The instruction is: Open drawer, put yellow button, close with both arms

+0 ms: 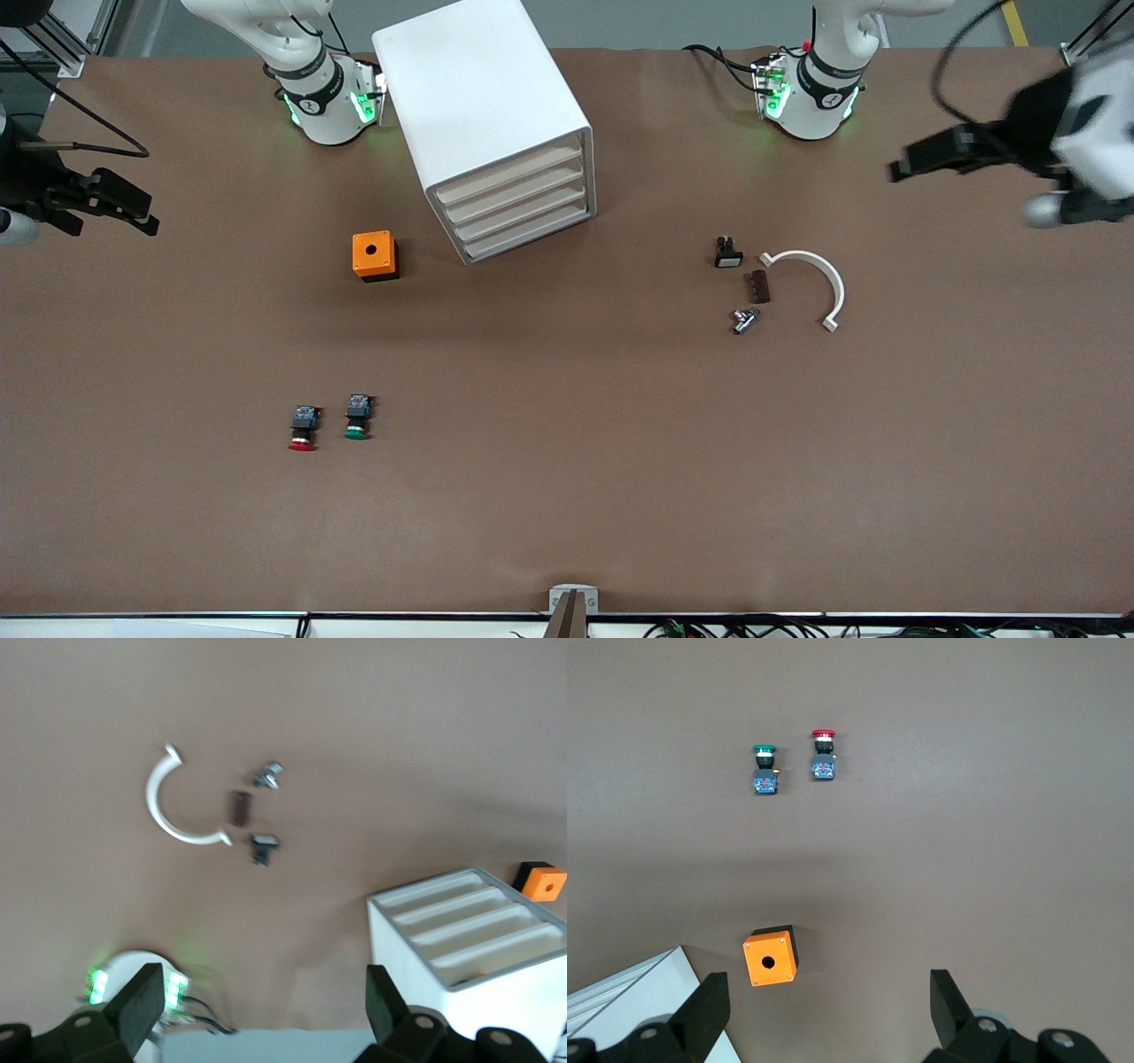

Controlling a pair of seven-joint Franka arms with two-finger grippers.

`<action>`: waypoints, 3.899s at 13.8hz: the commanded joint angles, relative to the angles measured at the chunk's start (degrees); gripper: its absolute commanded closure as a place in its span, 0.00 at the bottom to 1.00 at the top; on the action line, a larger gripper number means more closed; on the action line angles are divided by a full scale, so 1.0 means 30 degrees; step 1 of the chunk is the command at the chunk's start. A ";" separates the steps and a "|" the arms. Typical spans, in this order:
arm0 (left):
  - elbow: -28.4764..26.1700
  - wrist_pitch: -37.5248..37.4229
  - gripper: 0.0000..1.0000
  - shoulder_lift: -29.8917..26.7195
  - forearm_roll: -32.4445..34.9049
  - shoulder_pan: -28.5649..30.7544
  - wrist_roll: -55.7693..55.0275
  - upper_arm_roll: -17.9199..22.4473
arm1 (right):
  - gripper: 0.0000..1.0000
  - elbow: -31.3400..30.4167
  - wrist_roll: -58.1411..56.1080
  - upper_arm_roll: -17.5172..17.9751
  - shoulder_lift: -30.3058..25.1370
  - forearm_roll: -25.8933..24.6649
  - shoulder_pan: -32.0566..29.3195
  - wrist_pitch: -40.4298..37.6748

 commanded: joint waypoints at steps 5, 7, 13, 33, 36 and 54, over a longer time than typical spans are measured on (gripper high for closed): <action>-0.2725 0.2552 0.01 -0.0800 0.2204 0.2730 0.3182 -0.0476 | 0.00 -0.0368 -0.0036 0.0005 -0.0437 0.0004 -0.0038 0.0062; -0.5267 0.5357 0.01 -0.1734 0.2359 0.2758 0.3183 -0.0739 | 0.00 -0.0368 -0.0036 0.0005 -0.0437 0.0033 -0.0067 0.0062; -0.8855 0.9032 0.00 -0.3498 0.3265 0.1092 0.3154 -0.0245 | 0.00 -0.0368 0.0023 0.0005 -0.0437 0.0033 -0.0038 0.0033; -0.7127 0.9533 0.00 -0.3586 0.4703 0.0355 0.2070 -0.0917 | 0.00 -0.0397 -0.0065 -0.0054 -0.0436 0.0443 -0.0067 -0.0055; -0.6777 0.9533 0.00 -0.3382 0.4703 0.0355 0.2098 -0.0858 | 0.00 -0.0397 -0.0065 -0.0054 -0.0407 0.0443 -0.0067 -0.0054; -0.4021 0.9357 0.00 -0.1155 0.5289 0.0355 0.2362 -0.0916 | 0.00 -0.0397 -0.0094 -0.0054 -0.0407 0.0443 -0.0038 -0.0025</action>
